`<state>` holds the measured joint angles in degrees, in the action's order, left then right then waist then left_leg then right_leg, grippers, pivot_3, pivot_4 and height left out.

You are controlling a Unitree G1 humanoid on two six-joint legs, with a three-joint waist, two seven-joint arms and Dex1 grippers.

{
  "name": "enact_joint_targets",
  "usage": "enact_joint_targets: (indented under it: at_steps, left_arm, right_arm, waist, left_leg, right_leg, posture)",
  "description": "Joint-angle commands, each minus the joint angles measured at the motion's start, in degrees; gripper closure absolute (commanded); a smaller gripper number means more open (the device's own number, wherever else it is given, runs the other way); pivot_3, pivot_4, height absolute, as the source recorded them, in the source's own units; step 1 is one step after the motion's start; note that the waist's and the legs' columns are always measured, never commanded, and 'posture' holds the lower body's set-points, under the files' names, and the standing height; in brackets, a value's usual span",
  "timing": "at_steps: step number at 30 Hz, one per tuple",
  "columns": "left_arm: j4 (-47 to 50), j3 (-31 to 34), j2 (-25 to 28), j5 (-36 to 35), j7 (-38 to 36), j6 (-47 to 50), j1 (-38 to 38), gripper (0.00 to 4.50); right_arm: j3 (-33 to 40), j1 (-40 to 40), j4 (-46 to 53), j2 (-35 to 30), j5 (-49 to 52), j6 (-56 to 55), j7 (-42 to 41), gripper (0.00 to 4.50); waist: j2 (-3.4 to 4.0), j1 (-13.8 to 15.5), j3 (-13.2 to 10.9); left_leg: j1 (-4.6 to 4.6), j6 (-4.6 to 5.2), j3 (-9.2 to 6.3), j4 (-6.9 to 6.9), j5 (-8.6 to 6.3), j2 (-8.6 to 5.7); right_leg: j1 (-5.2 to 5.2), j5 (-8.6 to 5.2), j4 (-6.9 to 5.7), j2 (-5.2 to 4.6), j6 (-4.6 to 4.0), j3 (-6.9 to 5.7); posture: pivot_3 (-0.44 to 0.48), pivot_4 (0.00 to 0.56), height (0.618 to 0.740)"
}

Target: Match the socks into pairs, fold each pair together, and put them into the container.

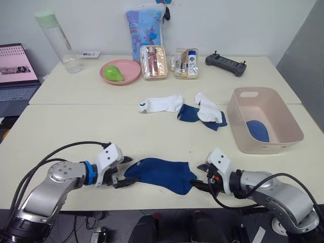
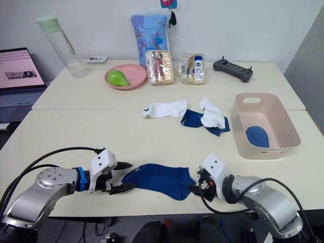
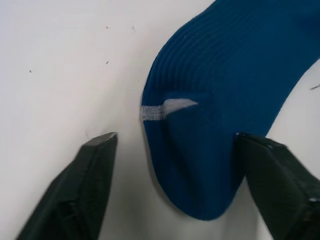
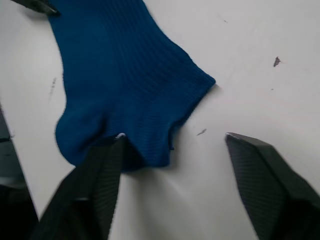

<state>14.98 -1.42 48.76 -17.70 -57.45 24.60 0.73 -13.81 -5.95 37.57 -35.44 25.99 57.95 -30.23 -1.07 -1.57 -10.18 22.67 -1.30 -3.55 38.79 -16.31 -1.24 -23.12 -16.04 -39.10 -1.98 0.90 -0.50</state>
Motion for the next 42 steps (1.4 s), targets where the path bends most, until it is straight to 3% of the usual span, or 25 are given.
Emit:
enact_joint_targets:
  at_steps: [1, 6, 9, 17, 23, 24, 30, 36, 37, 39, 42]
  left_arm:
    - [3.2, -1.5, -1.0, -1.4, -0.8, 1.1, -1.6, 1.88]
    - [6.0, 0.2, -0.3, -3.0, -1.0, 2.9, -4.6, 3.44]
    - [7.6, 1.1, -0.3, -4.4, -0.7, 4.4, -6.3, 4.44]
    - [11.5, 1.7, -1.9, -7.2, 1.0, 6.7, -12.4, 4.48]
    - [10.1, 1.3, -2.8, -5.4, 1.9, 3.0, -13.3, 4.48]
    - [8.6, 0.9, -2.7, -3.9, 2.0, 1.2, -13.3, 4.5]
    - [5.6, 3.6, -2.4, -3.9, 1.6, -2.1, -13.2, 2.84]
    - [4.1, 12.3, 0.9, -11.2, -1.4, 2.3, -12.1, 1.03]
    - [3.7, 13.6, 1.3, -12.2, -1.6, 3.2, -11.6, 0.69]
    - [1.7, 15.2, 2.1, -12.2, -1.6, 3.1, -9.9, 0.04]
    - [0.1, 15.6, 1.8, -11.2, -0.5, 2.6, -7.2, 0.01]
  right_arm:
    - [-0.3, -1.0, 1.1, -0.1, 0.8, 0.6, -0.8, 2.75]
    - [0.9, -2.0, 1.6, -1.5, 2.9, 2.2, -3.2, 4.5]
    - [2.2, -3.0, 1.6, -2.2, 5.1, 3.8, -4.4, 4.5]
    - [7.2, -8.2, -1.3, -5.2, 12.7, 11.9, -8.6, 4.5]
    - [5.2, -8.8, -2.5, -6.9, 11.4, 12.2, -7.9, 4.5]
    - [4.8, -8.7, -2.3, -7.0, 10.9, 11.7, -7.7, 4.28]
    - [4.8, -7.5, -0.8, -7.1, 9.0, 9.0, -6.1, 2.35]
    - [6.0, -6.6, 1.2, -9.2, 9.6, 6.2, -7.8, 0.21]
    - [6.0, -6.4, 1.3, -9.5, 9.7, 5.6, -8.2, 0.0]
    - [6.3, -6.0, 1.5, -9.8, 9.9, 4.3, -8.8, 0.0]
    - [7.2, -5.6, 1.7, -9.1, 10.1, 1.8, -9.6, 0.0]
  waist:
    - [0.0, 0.0, 0.0]
    - [0.01, 0.0, 0.0]
    - [0.01, 0.0, 0.0]
    - [0.0, 0.0, 0.0]
    - [0.01, 0.1, 0.0]
    - [0.0, 0.1, 0.0]
    - [0.02, 0.1, 0.0]
    - [0.02, 0.0, 0.0]
    - [0.01, 0.0, 0.0]
    - [0.01, 0.1, 0.0]
    - [0.0, 0.1, 0.0]
  left_leg:
    - [0.01, 0.0, 0.0, 0.0, 0.0, 0.0]
    - [0.0, 0.0, 0.02, 0.0, 0.0, 0.0]
    - [0.0, 0.0, 0.01, 0.0, 0.0, 0.01]
    - [-0.01, 0.01, 0.01, 0.0, -0.01, 0.01]
    - [0.0, 0.01, 0.04, 0.0, -0.01, 0.0]
    - [0.0, 0.02, 0.06, 0.0, -0.01, 0.0]
    - [-0.02, 0.02, 0.05, 0.0, -0.01, 0.0]
    - [-0.02, 0.02, 0.03, 0.0, -0.01, 0.03]
    - [-0.02, 0.02, 0.02, 0.0, -0.01, 0.03]
    - [0.0, 0.02, 0.0, 0.0, -0.01, 0.02]
    - [0.0, 0.02, 0.02, 0.01, -0.01, 0.0]
  right_leg:
    - [0.0, 0.0, 0.0, 0.0, 0.0, 0.0]
    - [0.0, 0.0, 0.01, 0.0, 0.0, 0.02]
    - [0.0, 0.0, 0.0, 0.0, 0.0, 0.0]
    - [0.02, 0.0, 0.02, 0.0, 0.0, 0.01]
    - [0.02, 0.0, 0.03, -0.01, 0.0, 0.02]
    - [0.02, 0.0, 0.03, -0.02, 0.0, 0.03]
    - [0.02, 0.0, 0.01, -0.02, 0.0, 0.01]
    - [0.01, 0.0, -0.01, 0.0, 0.0, -0.03]
    - [0.0, 0.0, -0.01, 0.0, 0.0, -0.04]
    - [0.01, 0.0, 0.0, 0.0, 0.0, -0.06]
    - [0.01, 0.0, 0.03, -0.01, 0.01, -0.04]
  posture:
    - [0.0, 0.15, 0.733]
    - [0.0, 0.15, 0.733]
    - [0.0, 0.15, 0.733]
    - [0.0, 0.15, 0.733]
    - [0.0, 0.15, 0.733]
    - [0.0, 0.15, 0.733]
    - [0.0, 0.15, 0.733]
    - [0.0, 0.15, 0.733]
    - [0.0, 0.15, 0.733]
    - [0.0, 0.15, 0.733]
    - [0.0, 0.15, 0.733]
